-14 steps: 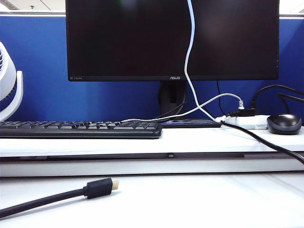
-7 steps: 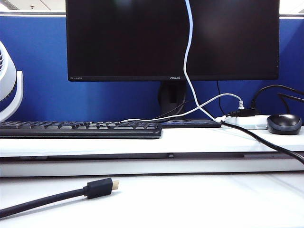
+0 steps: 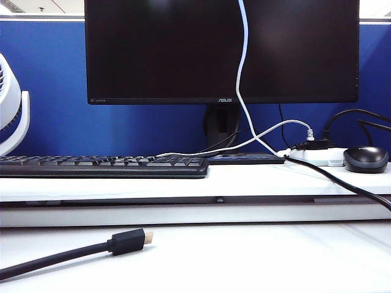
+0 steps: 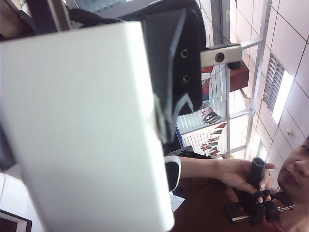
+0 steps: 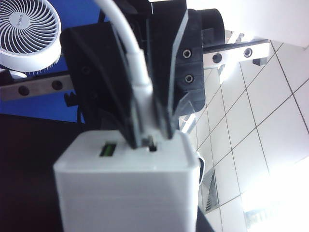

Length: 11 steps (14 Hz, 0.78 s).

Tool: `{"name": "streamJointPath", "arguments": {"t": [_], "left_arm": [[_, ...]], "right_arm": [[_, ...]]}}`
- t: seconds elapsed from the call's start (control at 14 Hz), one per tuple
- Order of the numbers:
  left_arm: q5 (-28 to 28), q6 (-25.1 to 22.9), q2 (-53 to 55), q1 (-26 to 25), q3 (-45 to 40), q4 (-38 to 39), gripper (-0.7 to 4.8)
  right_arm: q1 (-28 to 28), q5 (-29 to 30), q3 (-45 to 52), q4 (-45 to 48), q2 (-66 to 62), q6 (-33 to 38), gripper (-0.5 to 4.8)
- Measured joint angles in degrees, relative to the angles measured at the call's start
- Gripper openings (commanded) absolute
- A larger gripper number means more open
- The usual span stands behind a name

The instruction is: Pick up the Type-C charging cable and the charging base, insert one end of the Type-C charger into the corresponding slot on the base, and finally place the plugged-in charger back on the table.

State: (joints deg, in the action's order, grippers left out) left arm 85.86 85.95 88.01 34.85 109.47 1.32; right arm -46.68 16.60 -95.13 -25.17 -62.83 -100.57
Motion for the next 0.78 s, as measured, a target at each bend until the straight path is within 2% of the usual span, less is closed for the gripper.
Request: {"name": "streamJointPath", "arguments": {"t": [0.78], "left_arm": [[1.46, 0.02, -0.17, 0.02, 0.0, 4.09, -0.06]], "right_arm": [[0.02, 3.13, 0.0, -1.27, -0.44, 0.0, -0.01]]}}
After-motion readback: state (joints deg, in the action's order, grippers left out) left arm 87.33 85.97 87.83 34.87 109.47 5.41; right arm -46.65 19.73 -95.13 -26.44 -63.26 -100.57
